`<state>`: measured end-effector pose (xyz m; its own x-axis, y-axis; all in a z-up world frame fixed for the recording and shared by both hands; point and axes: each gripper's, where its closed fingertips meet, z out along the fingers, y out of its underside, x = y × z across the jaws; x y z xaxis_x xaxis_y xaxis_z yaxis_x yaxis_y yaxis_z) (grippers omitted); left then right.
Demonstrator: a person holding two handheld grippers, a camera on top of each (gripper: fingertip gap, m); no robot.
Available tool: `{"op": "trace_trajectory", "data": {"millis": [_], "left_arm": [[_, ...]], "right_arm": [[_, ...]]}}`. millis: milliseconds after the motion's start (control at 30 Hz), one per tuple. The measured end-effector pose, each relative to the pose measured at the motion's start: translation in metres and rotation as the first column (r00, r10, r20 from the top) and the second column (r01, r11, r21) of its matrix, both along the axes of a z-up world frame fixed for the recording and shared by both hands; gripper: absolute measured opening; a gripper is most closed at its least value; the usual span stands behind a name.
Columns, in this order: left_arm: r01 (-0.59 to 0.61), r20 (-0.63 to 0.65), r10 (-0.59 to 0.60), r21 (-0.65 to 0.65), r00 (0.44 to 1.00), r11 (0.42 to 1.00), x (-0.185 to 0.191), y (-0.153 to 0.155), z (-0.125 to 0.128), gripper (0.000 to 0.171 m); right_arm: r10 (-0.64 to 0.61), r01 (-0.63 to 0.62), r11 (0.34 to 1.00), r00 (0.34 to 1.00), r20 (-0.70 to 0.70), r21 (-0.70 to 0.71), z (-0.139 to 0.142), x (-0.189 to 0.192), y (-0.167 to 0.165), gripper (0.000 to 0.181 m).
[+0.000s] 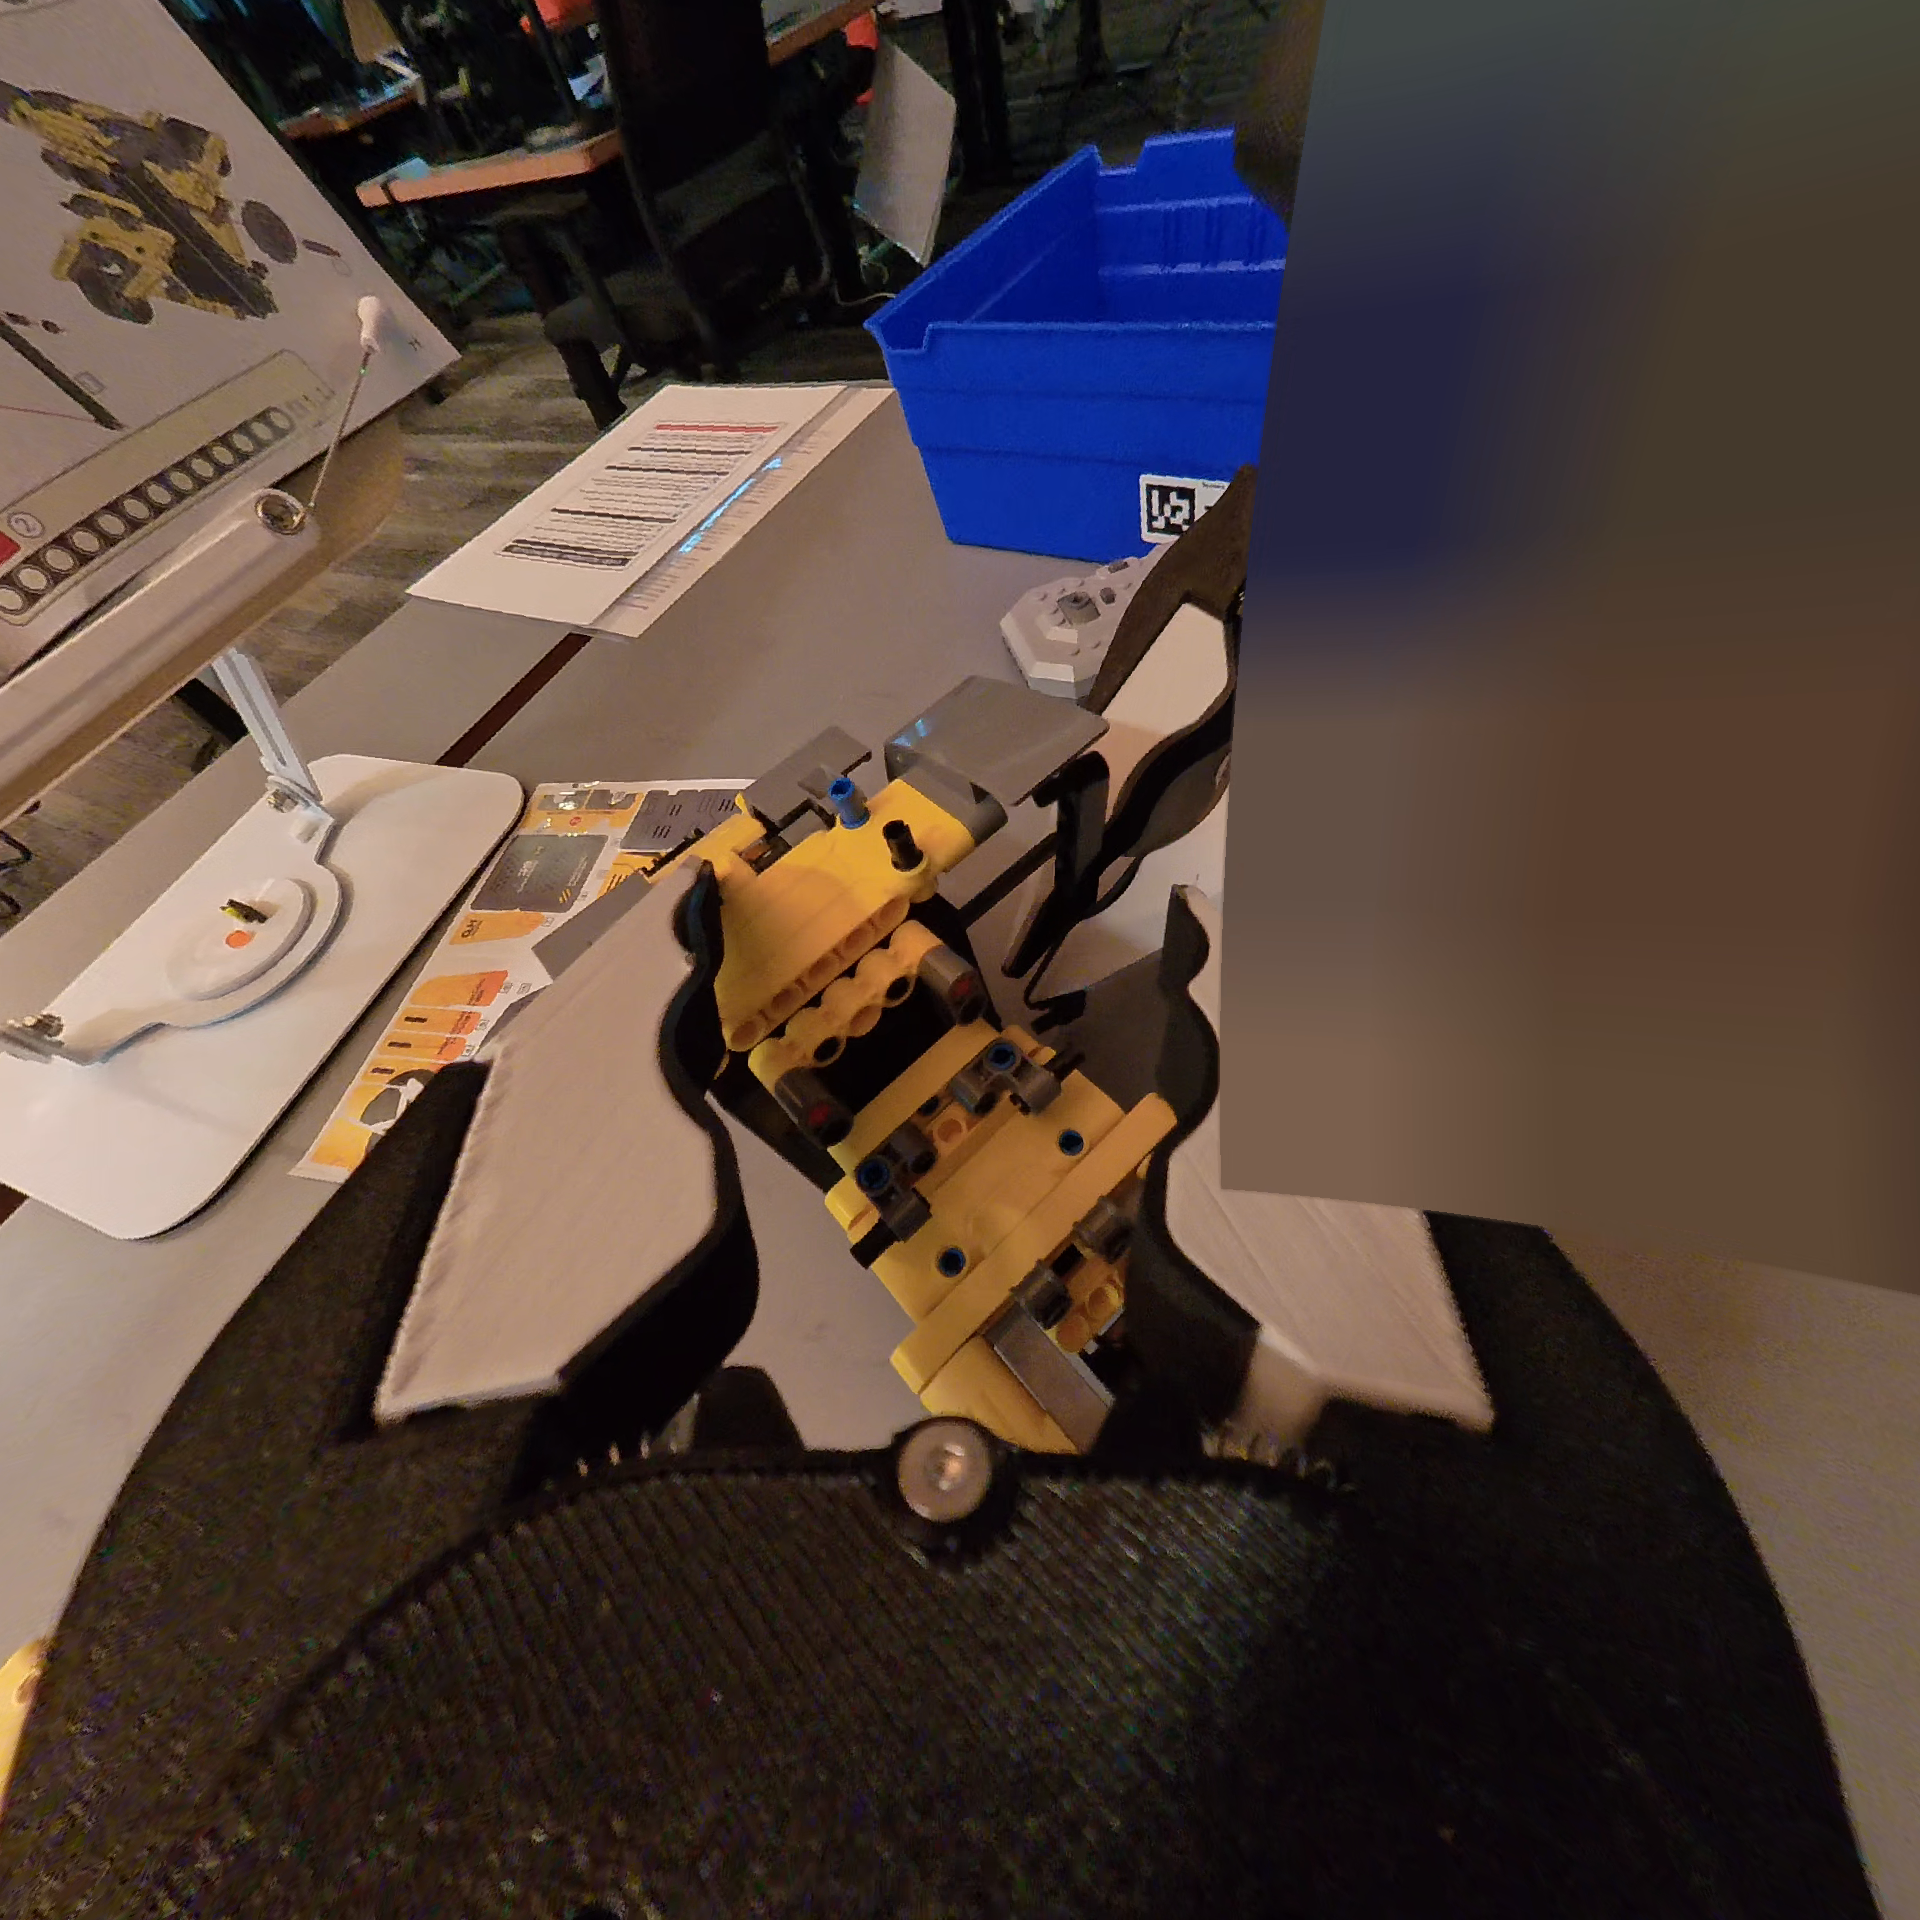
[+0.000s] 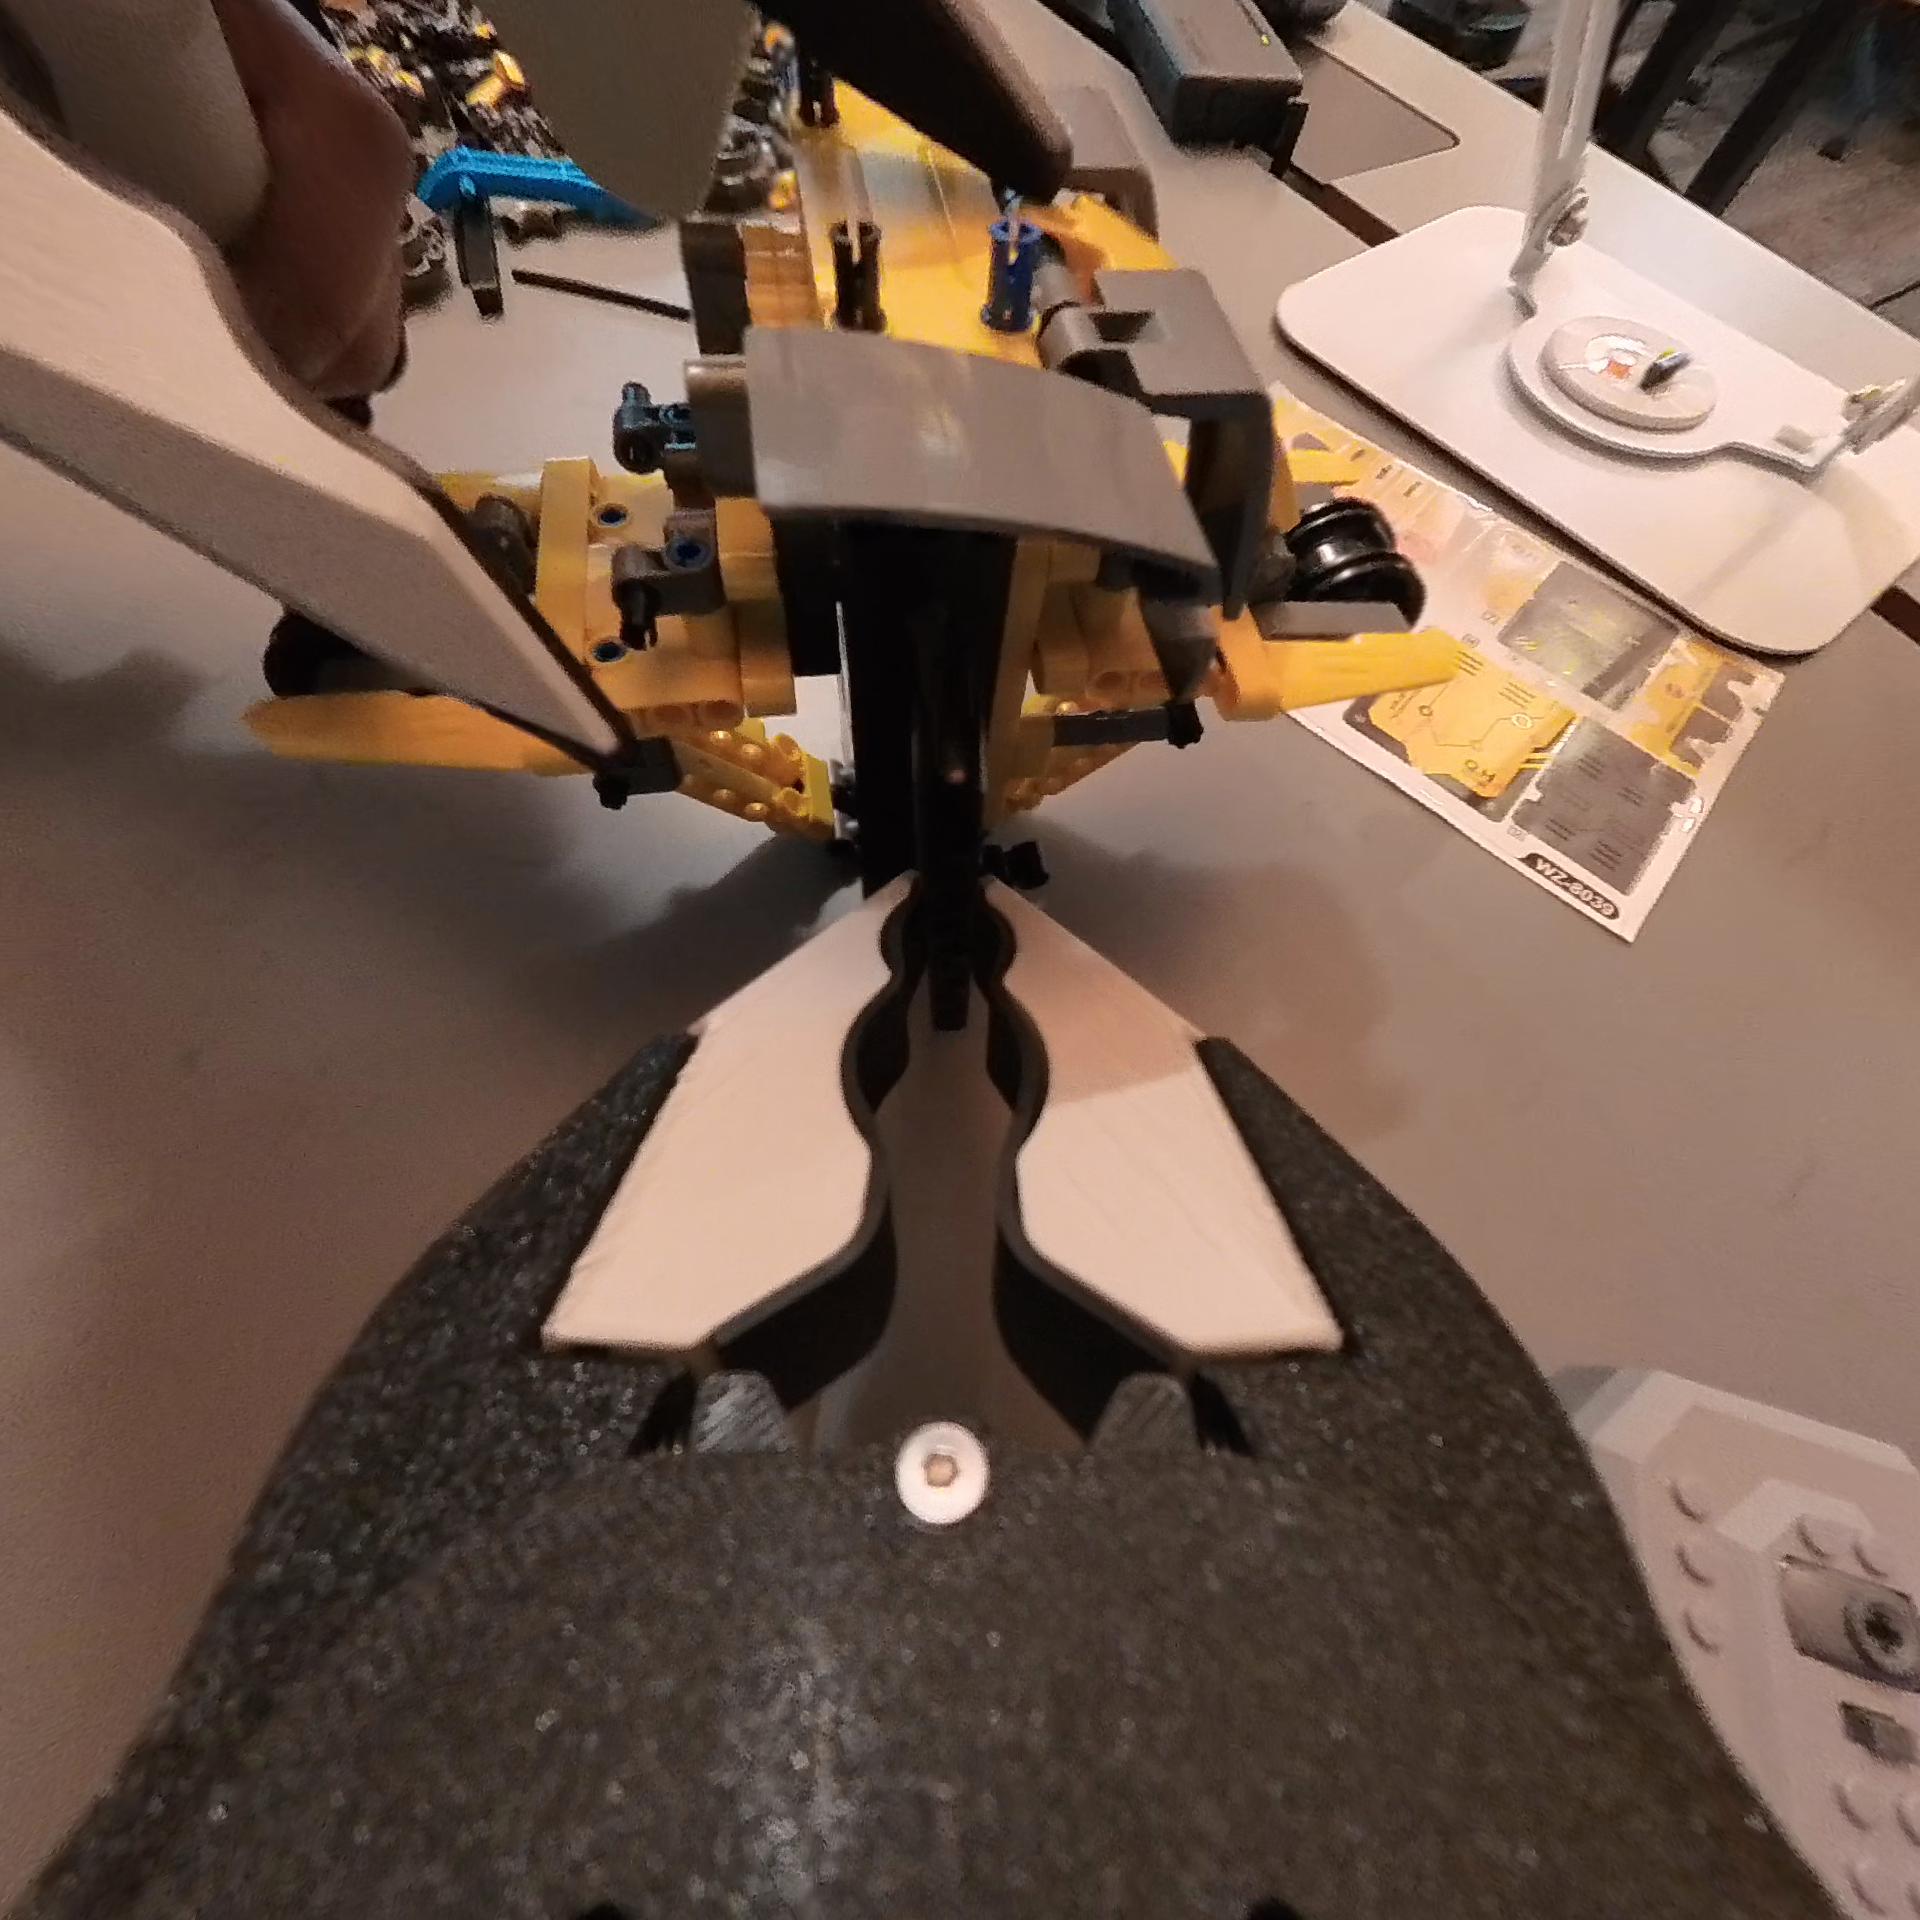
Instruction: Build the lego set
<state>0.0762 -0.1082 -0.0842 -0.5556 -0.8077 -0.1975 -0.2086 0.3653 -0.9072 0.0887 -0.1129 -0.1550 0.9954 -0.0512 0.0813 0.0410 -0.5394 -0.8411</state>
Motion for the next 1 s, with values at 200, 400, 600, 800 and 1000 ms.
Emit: {"op": "trace_trajectory", "data": {"millis": [200,400,600,800,1000], "left_arm": [[-0.007,0.011,0.007,0.024,1.0,1.0,0.0001,-0.0005,-0.0014,0.08],[0.001,0.019,-0.001,0.012,1.0,1.0,0.0001,0.0,-0.0012,0.08],[0.009,0.016,-0.009,-0.025,1.0,1.0,-0.0006,0.0021,0.0003,0.079],[0.013,0.027,-0.013,-0.014,1.0,1.0,-0.0007,0.0016,-0.0003,0.08],[0.018,0.038,-0.018,-0.007,0.999,1.0,-0.0007,0.0021,-0.0008,0.08]], "right_arm": [[-0.019,0.021,0.999,0.999,0.051,-0.035,-0.0017,0.0033,-0.0015,0.007],[-0.002,0.002,0.999,1.0,-0.013,-0.042,-0.0054,0.0017,0.0026,0.007],[0.041,-0.043,0.999,0.996,-0.081,-0.014,-0.0048,-0.0004,0.0012,0.007],[0.066,-0.068,0.997,0.997,-0.03,-0.045,-0.0053,-0.0027,0.0028,0.007],[0.115,-0.118,0.991,0.992,-0.051,-0.056,-0.0054,-0.0021,0.0046,0.007]]}}
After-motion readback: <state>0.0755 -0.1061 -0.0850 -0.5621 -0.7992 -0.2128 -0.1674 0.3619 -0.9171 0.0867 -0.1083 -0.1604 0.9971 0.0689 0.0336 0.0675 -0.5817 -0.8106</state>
